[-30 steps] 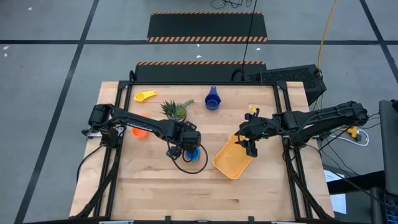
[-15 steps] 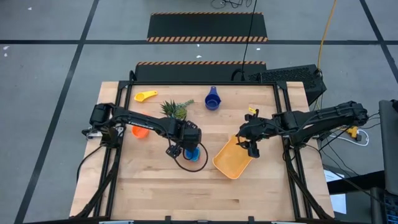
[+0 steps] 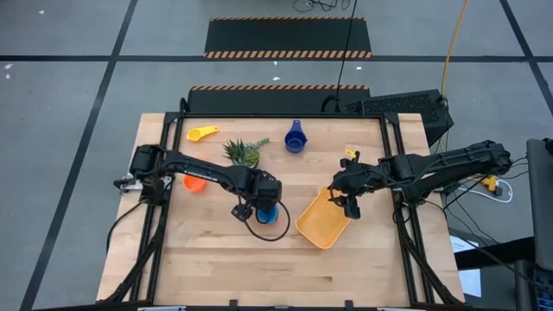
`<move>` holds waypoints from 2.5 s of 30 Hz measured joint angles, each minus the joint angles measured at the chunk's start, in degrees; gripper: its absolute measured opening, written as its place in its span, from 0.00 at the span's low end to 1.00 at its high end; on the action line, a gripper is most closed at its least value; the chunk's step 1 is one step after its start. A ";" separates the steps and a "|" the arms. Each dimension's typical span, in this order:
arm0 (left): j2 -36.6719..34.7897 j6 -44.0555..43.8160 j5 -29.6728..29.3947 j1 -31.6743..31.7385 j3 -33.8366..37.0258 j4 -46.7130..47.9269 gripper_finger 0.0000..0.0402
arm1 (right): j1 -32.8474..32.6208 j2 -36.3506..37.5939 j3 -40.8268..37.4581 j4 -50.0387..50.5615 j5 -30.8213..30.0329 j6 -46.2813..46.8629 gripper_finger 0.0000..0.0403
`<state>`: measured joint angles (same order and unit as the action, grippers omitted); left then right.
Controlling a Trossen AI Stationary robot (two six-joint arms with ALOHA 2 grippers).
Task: Nest measuring cups in basket
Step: Stack the measuring cups on the red measuring cup, then stack the measuring cups on the orange measuring cup
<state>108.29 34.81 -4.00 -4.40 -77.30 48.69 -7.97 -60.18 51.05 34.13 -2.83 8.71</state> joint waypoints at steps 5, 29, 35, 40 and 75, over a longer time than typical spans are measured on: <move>2.41 0.73 -0.55 0.00 0.00 -1.01 0.97 | -0.02 0.00 0.00 0.24 -0.02 0.24 0.42; 2.97 -2.42 -1.13 -1.61 0.00 2.10 0.40 | -0.02 0.00 0.00 0.99 -0.02 2.62 0.42; 2.97 -4.07 -1.10 -2.93 0.00 2.12 0.61 | 0.00 0.00 0.00 1.27 -0.02 2.62 0.42; 2.97 -4.05 -1.20 -3.98 0.00 2.10 0.72 | -0.02 0.00 0.00 1.29 -0.02 2.62 0.42; 2.22 -8.30 -3.58 -4.35 -0.07 5.57 0.40 | -0.02 -0.02 0.00 1.67 -0.02 2.60 0.42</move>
<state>110.51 26.51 -7.58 -8.75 -77.36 54.26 -7.99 -60.20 51.05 35.80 -2.85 11.31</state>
